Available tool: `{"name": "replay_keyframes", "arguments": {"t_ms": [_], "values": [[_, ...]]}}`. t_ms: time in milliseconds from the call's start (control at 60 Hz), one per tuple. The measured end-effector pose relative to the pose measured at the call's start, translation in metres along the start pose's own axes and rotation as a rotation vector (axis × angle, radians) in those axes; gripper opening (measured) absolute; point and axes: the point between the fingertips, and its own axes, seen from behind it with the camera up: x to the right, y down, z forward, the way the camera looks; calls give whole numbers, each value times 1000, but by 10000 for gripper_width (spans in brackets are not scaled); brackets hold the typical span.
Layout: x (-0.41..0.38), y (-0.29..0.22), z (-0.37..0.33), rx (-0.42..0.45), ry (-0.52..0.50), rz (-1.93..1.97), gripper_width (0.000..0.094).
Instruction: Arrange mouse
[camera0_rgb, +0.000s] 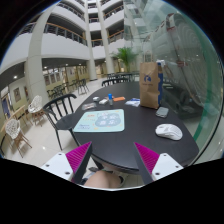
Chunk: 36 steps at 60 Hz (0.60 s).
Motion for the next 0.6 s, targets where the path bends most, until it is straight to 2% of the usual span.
{"name": "replay_keyframes", "arguments": {"t_ms": [67, 267, 400, 533, 600], "values": [[15, 3, 6, 0, 35, 5, 856], [125, 12, 15, -12, 164, 15, 854], [203, 21, 38, -58, 258, 9, 840], [246, 32, 65, -124, 284, -9, 848], [258, 22, 72, -117, 281, -9, 852]]}}
